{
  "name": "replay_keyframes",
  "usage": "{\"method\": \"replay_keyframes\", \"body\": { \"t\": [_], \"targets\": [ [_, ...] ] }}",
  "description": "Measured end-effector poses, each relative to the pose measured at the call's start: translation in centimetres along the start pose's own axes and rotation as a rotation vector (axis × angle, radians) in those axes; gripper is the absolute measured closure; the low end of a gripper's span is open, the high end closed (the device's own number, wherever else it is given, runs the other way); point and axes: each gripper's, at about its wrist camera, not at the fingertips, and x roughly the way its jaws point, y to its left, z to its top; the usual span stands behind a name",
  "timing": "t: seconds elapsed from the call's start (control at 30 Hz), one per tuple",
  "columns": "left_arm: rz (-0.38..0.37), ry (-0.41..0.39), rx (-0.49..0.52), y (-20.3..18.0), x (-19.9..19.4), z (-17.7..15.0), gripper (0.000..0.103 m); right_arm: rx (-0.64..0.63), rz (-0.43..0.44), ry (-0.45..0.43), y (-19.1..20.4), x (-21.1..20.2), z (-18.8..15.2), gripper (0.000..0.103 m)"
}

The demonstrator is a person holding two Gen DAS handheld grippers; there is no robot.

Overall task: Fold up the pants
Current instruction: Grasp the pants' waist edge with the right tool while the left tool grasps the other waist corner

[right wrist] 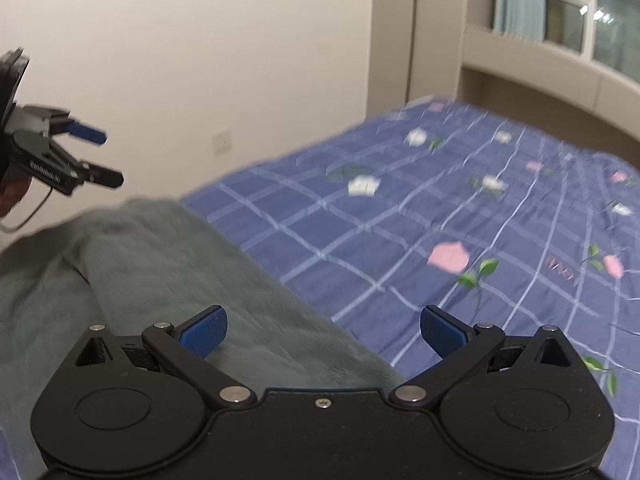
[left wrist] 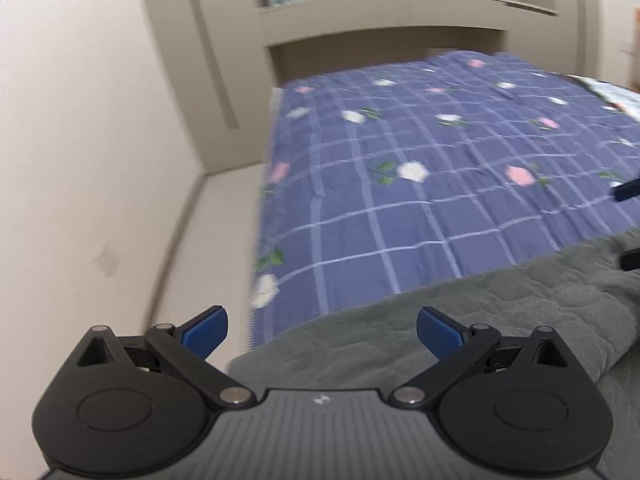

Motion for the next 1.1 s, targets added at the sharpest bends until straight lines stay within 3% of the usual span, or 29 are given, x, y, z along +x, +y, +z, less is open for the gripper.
{"method": "replay_keyframes", "body": {
  "t": [0.17,0.27,0.33,0.53,0.97,1.03,1.1],
  "targets": [
    [-0.144,-0.058,0.095,0.7,2.9,0.5,0.000,-0.014,0.061,0.135,-2.0,3.0,-0.4,0.000],
    [-0.270,0.033,0.121,0.8,5.3,1.2,0.000,-0.007,0.095,0.186,-2.9,4.2,-1.1,0.002],
    [-0.308,0.085,0.135,0.8,6.7,1.5,0.000,0.007,0.098,0.206,-3.6,4.9,-1.5,0.004],
    [-0.315,0.209,0.145,0.8,9.9,1.6,0.002,0.075,0.133,0.247,-5.4,6.2,-2.1,0.011],
    [-0.279,0.224,0.197,0.7,9.3,1.4,0.003,0.043,0.119,0.242,-4.8,6.3,-2.1,0.011],
    [-0.289,0.230,0.197,0.6,9.3,1.5,0.011,0.046,0.128,0.244,-4.9,6.2,-2.1,0.017],
    [-0.321,0.258,0.193,0.7,9.4,1.5,0.040,0.051,0.138,0.245,-4.9,6.2,-2.0,0.029]
  ]
}}
